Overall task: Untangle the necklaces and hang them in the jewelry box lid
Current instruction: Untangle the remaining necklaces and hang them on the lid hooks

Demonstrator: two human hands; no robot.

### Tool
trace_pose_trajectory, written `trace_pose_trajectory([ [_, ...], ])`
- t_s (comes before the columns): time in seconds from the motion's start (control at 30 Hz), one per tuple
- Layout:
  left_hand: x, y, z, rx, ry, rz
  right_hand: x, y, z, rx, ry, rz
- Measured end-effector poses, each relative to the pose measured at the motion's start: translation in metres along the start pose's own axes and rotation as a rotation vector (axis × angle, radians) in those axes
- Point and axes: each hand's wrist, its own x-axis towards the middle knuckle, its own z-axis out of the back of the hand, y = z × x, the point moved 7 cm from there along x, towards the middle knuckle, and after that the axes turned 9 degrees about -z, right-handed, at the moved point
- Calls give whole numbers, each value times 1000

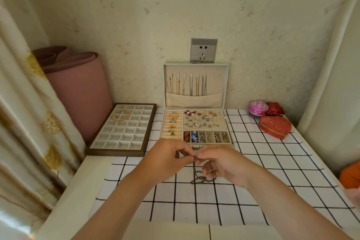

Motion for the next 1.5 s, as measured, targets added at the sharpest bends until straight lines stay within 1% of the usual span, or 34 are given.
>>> trace_pose_trajectory([
  [0.07, 0, -1, -1, 13, -23, -23, -1, 1, -1, 25, 8, -1],
  [0.2, 2, -3, 1, -42, -115, -37, -5, 7, -2, 25, 9, 53],
  [0.3, 3, -3, 4, -83, -133, 9, -7, 9, 3, -33, -31, 88],
  [0.43, 1, -3, -2, -85, -82, 41, -5, 6, 2, -31, 1, 35],
  [0.57, 2, -3, -10, -68, -50, 71, -3, 3, -3, -117, 22, -38],
  [0.63, 3, 2, -17, -153, -35, 149, -3, 4, -2, -208, -13, -43],
  [0.7, 3, 7, -25, -250, 24, 238, -3, 6, 3, -326, -79, -28],
  [0.73, 3, 7, -31, -326, 60, 269, -3, 7, 5, -343, -103, -21],
  [0.77, 3, 6, -35, -411, 93, 284, -2, 7, 6, -313, -102, -25],
  [0.83, 3, 2, -36, -499, 136, 263, 0, 4, 4, -163, -26, -56],
  [0.97, 3, 7, -30, -500, 149, 268, 1, 3, -2, 68, 191, -82],
  [1.03, 4, 14, -25, -493, 114, 282, 2, 4, -1, 134, 208, -84],
  [1.07, 4, 16, -22, -540, 74, 286, 2, 5, 0, 158, 195, -82],
  [1.13, 5, 17, -18, -761, -17, 290, 5, 5, 6, 223, 141, -65],
  [1.2, 7, 16, -15, -1020, -67, 285, 7, 6, 13, 345, 75, -29],
  [1.27, 8, 16, -13, -1210, -102, 295, 8, 8, 21, 495, 12, 17],
  [1.33, 8, 20, -8, -1327, -170, 322, 7, 9, 30, 627, -55, 61],
  [1.5, 8, 28, 11, -1453, -356, 302, 2, 7, 52, 809, -236, 162],
])
